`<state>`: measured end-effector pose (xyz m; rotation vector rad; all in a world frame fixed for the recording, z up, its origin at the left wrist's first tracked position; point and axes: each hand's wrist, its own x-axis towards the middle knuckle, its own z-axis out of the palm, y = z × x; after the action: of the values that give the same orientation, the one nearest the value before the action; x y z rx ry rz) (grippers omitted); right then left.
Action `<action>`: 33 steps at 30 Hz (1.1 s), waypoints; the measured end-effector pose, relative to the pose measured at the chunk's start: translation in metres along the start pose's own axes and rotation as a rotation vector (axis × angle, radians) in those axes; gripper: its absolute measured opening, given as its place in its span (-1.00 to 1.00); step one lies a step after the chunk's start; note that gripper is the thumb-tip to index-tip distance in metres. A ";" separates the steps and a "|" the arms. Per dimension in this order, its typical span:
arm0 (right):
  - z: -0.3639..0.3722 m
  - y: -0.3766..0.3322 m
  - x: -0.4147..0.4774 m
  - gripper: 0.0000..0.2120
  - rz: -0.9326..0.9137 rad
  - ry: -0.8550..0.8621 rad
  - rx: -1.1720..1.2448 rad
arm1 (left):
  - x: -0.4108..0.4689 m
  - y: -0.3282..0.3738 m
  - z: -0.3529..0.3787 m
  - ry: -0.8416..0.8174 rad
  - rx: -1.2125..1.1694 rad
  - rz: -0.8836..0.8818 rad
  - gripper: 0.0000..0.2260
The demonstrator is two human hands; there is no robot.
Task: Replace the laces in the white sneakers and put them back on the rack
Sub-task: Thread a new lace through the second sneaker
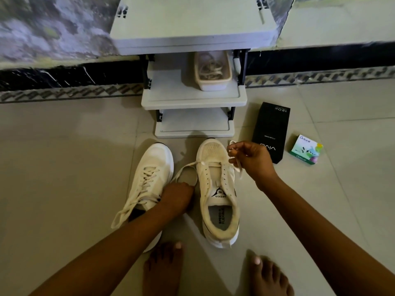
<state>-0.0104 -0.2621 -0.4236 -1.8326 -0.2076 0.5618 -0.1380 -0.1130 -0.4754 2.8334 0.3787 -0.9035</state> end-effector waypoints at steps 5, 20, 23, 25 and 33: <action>-0.005 -0.011 0.001 -0.83 0.061 0.015 0.058 | 0.001 -0.011 -0.043 0.257 -0.506 -0.021 -0.93; -0.037 -0.207 -0.026 -0.93 -0.265 0.129 0.107 | -0.097 -0.001 -0.264 0.728 -1.190 0.227 -0.90; -0.049 -0.269 -0.043 -0.91 -0.327 0.117 0.183 | -0.134 0.009 -0.315 0.808 -1.176 0.278 -0.85; -0.059 -0.307 -0.057 -0.92 -0.417 0.122 0.186 | -0.162 0.018 -0.347 0.861 -1.181 0.326 -0.89; -0.086 -0.411 -0.102 -0.83 -0.675 0.183 0.163 | -0.248 0.046 -0.438 1.059 -1.127 0.468 -0.89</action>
<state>-0.0028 -0.2398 0.0080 -1.5198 -0.6070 -0.0612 -0.0800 -0.1126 0.0262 1.8734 0.1796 0.7583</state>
